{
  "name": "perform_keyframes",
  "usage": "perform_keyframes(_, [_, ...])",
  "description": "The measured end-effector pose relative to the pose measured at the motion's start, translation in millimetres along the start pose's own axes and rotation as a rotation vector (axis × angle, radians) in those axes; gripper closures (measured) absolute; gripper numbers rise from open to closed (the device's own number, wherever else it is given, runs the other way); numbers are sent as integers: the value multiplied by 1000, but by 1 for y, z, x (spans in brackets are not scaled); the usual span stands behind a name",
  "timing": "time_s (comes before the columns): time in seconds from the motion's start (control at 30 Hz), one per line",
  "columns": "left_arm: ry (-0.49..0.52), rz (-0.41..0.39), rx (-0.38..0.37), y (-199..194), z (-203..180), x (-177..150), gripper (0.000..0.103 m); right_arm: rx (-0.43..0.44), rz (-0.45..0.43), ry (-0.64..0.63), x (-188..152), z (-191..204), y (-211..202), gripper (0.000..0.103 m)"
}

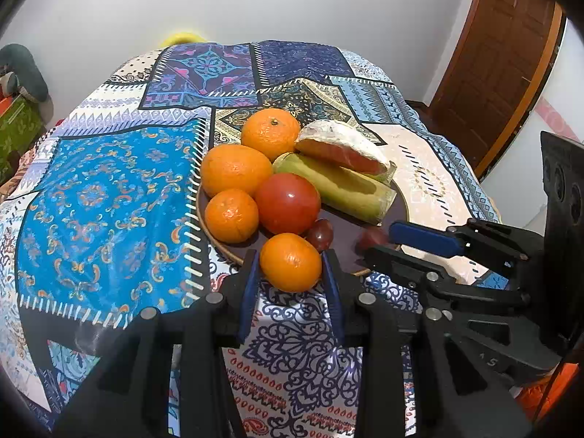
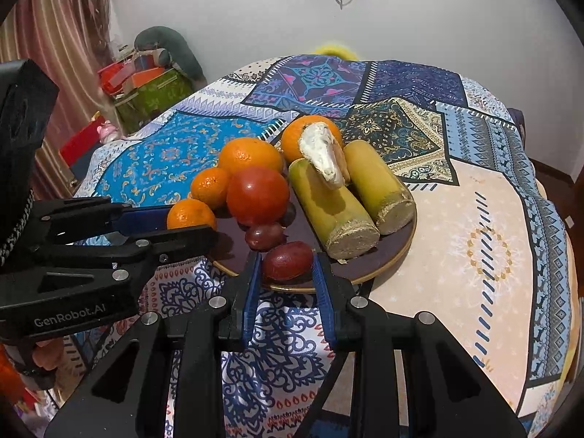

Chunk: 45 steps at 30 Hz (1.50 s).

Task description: Organize fruits

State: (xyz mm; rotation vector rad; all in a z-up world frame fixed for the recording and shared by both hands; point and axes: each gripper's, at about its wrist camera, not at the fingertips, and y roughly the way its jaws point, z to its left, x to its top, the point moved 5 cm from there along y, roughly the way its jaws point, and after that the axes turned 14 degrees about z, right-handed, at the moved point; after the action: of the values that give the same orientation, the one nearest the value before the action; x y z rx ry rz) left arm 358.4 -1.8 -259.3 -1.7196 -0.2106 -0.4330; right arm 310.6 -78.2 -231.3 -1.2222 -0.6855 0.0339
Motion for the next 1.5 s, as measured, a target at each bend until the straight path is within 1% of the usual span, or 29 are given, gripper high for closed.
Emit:
perform_keyframes(0.07, [-5, -6, 3, -5, 1, -2, 70, 0, 0, 7, -1, -1, -2, 70])
perform_keyframes(0.23, [-7, -48, 16, -30, 1, -5, 70, -2, -18, 23, -3, -2, -18, 70])
perform_keyframes(0.37, [6, -102, 32, -59, -4, -9, 70, -1, -66, 39, -5, 0, -46, 70])
perform_keyframes(0.4, [11, -109, 35, -64, -5, -11, 68, -3, -79, 40, -5, 2, -54, 70])
perform_keyframes(0.43, [17, -110, 37, -67, -5, -13, 63, -7, -92, 39, -6, 3, -62, 70])
perform_keyframes(0.47, [19, -107, 43, -66, -4, -15, 55, -13, -105, 37, -7, 5, -70, 68])
perform_keyframes(0.53, [16, -83, 82, -56, 2, -21, 51, -21, -124, 37, -8, 6, -80, 61])
perform_keyframes(0.57, [9, -53, 92, -47, 5, -25, 51, -27, -136, 37, -10, 6, -85, 59])
perform_keyframes(0.6, [2, -14, 85, -36, 8, -29, 51, -30, -144, 38, -10, 6, -87, 58])
perform_keyframes(0.7, [-24, 66, 73, -9, 15, -40, 51, -21, -149, 44, -13, 5, -89, 58])
perform_keyframes(0.83, [-14, 101, 92, 13, 16, -45, 52, -17, -127, 56, -15, -2, -76, 58])
perform_keyframes(0.93, [-15, 101, 83, 19, 16, -43, 69, -11, -112, 69, -19, -6, -70, 58])
perform_keyframes(1.03, [-13, 90, 65, 17, 14, -40, 69, -9, -98, 80, -20, -12, -62, 58])
perform_keyframes(1.1, [-13, 65, 47, 8, 11, -34, 69, -7, -95, 84, -22, -14, -60, 58])
perform_keyframes(1.2, [2, 4, 47, -7, 4, -17, 69, -4, -94, 89, -21, -18, -56, 58])
perform_keyframes(1.3, [14, -33, 46, -10, -3, 1, 69, 4, -93, 92, -20, -20, -52, 58])
perform_keyframes(1.43, [26, -38, 60, 2, -7, 16, 69, 19, -85, 97, -21, -25, -44, 58])
perform_keyframes(1.5, [25, -33, 79, 9, -7, 19, 66, 23, -79, 97, -22, -26, -41, 58])
